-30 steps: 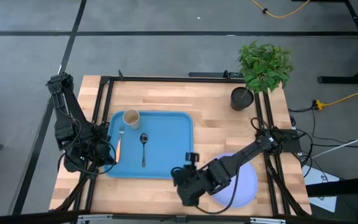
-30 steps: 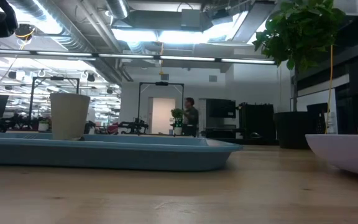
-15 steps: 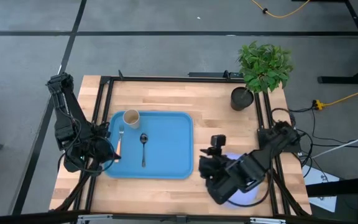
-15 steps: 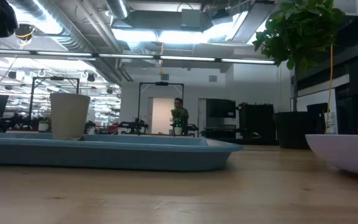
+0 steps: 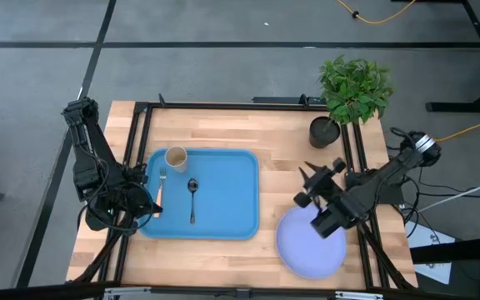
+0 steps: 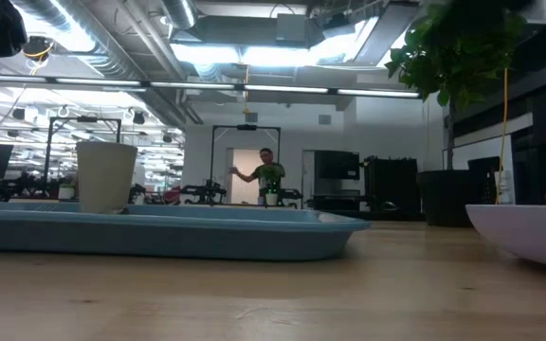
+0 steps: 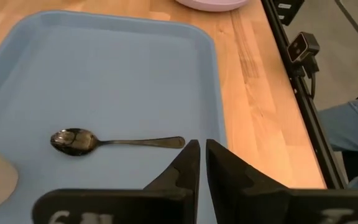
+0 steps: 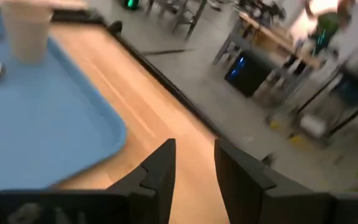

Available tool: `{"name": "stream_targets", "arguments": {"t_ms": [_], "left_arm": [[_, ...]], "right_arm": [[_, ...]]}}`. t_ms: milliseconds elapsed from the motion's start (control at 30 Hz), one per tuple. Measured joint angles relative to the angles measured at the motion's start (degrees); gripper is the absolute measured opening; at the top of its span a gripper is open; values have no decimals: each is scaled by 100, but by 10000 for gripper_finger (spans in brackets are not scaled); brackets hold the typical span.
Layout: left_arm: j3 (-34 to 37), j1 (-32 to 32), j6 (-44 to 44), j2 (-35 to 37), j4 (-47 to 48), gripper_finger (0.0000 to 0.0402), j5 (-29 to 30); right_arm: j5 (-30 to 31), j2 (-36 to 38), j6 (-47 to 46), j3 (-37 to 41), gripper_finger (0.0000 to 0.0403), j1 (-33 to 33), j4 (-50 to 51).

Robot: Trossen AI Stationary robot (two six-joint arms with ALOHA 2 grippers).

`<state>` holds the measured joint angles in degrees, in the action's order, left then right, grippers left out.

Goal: Pick and place plate/cup/fork/spoon on tray
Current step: Put the black spoon on the blue tray

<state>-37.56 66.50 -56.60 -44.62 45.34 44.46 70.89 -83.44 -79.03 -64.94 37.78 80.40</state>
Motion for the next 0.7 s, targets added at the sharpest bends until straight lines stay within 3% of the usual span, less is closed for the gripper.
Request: {"name": "stream_targets", "arguments": {"t_ms": [200,400,500,633,700], "left_arm": [[0,0,2,0,0,15,154],[0,0,13,0,0,4,145],[0,0,12,0,0,1,142],[0,0,17,0,2,6,150],[0,0,17,0,6,10,178]], "right_arm": [[-56,485,-1213,2250,115,0,-2862],[-1043,289,-1179,3775,115,-2,-6656],[-1945,129,428,4222,115,1,-8934],[-3618,-114,3949,4362,115,-4,-12233],[-4759,-222,5903,4276,115,-11,-13365]]}}
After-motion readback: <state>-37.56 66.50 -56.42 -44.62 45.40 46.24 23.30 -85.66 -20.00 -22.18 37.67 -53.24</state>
